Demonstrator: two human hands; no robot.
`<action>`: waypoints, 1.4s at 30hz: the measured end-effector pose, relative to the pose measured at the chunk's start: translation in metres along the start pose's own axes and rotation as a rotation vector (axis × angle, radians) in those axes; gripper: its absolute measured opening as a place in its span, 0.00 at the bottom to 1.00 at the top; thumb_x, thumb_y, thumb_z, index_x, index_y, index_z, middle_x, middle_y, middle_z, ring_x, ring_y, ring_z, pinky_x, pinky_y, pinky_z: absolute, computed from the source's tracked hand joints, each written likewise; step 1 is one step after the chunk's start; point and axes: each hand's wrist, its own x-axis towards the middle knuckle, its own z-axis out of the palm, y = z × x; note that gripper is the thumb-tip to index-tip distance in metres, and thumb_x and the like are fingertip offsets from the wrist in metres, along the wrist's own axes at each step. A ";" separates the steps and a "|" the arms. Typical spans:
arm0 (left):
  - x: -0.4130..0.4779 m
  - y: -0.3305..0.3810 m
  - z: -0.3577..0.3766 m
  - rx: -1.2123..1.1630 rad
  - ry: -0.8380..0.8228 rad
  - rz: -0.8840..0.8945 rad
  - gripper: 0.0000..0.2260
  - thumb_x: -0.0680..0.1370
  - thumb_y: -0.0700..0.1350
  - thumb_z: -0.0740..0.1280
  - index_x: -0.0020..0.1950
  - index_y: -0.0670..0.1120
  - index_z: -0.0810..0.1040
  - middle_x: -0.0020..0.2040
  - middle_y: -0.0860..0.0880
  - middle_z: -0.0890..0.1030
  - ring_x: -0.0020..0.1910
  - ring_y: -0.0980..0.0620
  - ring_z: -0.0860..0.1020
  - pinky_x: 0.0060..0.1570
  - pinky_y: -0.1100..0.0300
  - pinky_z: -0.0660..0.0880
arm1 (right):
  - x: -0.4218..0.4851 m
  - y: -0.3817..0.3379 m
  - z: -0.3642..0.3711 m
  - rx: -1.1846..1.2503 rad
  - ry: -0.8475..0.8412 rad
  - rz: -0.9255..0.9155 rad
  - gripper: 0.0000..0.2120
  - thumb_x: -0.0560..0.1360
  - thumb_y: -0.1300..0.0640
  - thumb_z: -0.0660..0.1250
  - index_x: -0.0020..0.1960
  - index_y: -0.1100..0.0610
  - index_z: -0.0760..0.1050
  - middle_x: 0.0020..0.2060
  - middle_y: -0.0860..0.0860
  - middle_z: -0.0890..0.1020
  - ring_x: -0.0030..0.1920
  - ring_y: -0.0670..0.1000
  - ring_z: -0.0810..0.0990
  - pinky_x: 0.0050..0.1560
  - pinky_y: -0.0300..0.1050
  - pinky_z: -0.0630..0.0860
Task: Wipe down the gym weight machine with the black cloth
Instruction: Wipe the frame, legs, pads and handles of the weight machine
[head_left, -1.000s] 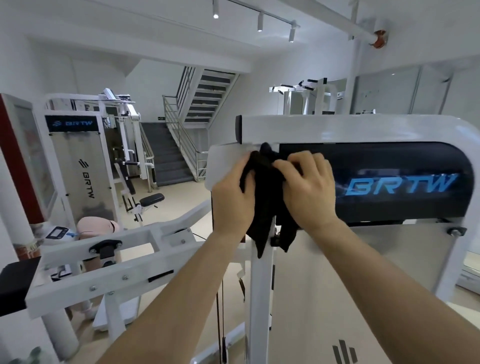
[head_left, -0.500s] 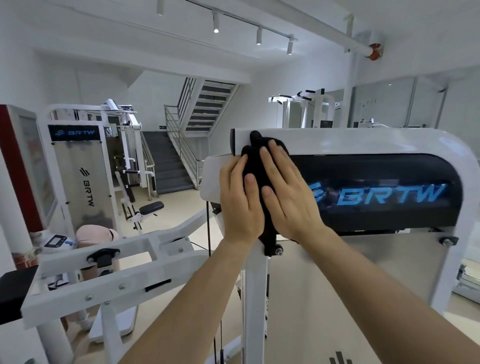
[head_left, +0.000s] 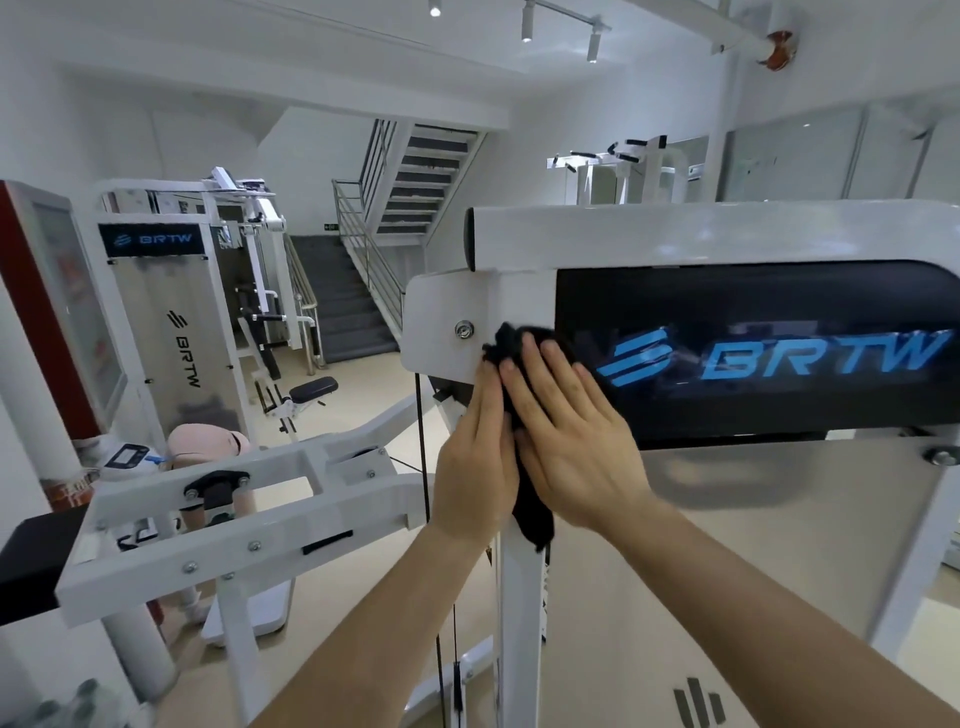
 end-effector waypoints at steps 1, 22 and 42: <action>0.017 0.007 -0.004 -0.011 0.018 -0.010 0.24 0.85 0.51 0.50 0.80 0.47 0.50 0.78 0.44 0.65 0.73 0.48 0.70 0.69 0.54 0.71 | 0.016 0.004 -0.008 0.012 0.028 0.014 0.29 0.82 0.51 0.52 0.81 0.54 0.51 0.81 0.54 0.51 0.81 0.54 0.46 0.80 0.54 0.50; -0.018 0.008 0.013 -0.266 -0.009 -0.200 0.24 0.85 0.49 0.49 0.81 0.49 0.52 0.80 0.51 0.62 0.77 0.54 0.64 0.73 0.52 0.66 | 0.007 0.001 0.001 -0.057 -0.004 0.031 0.29 0.83 0.49 0.51 0.82 0.51 0.46 0.81 0.52 0.44 0.81 0.53 0.42 0.80 0.52 0.43; -0.095 -0.046 0.005 -0.071 -0.270 -0.254 0.22 0.85 0.46 0.56 0.80 0.55 0.60 0.71 0.54 0.75 0.63 0.54 0.78 0.62 0.56 0.76 | -0.082 -0.061 0.059 0.016 -0.019 0.069 0.30 0.82 0.59 0.55 0.81 0.59 0.49 0.80 0.58 0.47 0.81 0.56 0.44 0.80 0.54 0.49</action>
